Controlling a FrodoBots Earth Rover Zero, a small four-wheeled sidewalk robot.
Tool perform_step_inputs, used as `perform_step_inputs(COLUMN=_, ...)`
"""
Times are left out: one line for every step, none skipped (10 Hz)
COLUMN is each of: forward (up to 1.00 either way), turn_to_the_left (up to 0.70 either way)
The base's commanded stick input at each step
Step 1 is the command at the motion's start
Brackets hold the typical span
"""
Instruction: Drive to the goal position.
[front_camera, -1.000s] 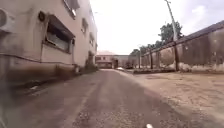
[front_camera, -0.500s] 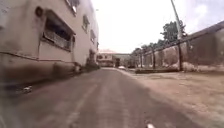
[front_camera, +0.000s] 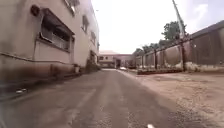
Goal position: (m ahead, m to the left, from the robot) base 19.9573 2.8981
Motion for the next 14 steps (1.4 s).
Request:
perform_step_inputs(forward=0.70, turn_to_the_left=0.00)
perform_step_inputs(forward=0.70, turn_to_the_left=0.00)
perform_step_inputs(forward=0.70, turn_to_the_left=0.00)
perform_step_inputs(forward=0.70, turn_to_the_left=0.00)
perform_step_inputs(forward=0.70, turn_to_the_left=0.00)
perform_step_inputs(forward=0.70, turn_to_the_left=0.00)
perform_step_inputs(forward=0.70, turn_to_the_left=0.00)
perform_step_inputs(forward=0.70, turn_to_the_left=0.00)
perform_step_inputs(forward=0.70, turn_to_the_left=0.00)
perform_step_inputs(forward=0.70, turn_to_the_left=0.00)
perform_step_inputs(forward=0.70, turn_to_the_left=0.00)
perform_step_inputs(forward=0.70, turn_to_the_left=0.00)
perform_step_inputs(forward=0.70, turn_to_the_left=0.00)
perform_step_inputs(forward=0.70, turn_to_the_left=0.00)
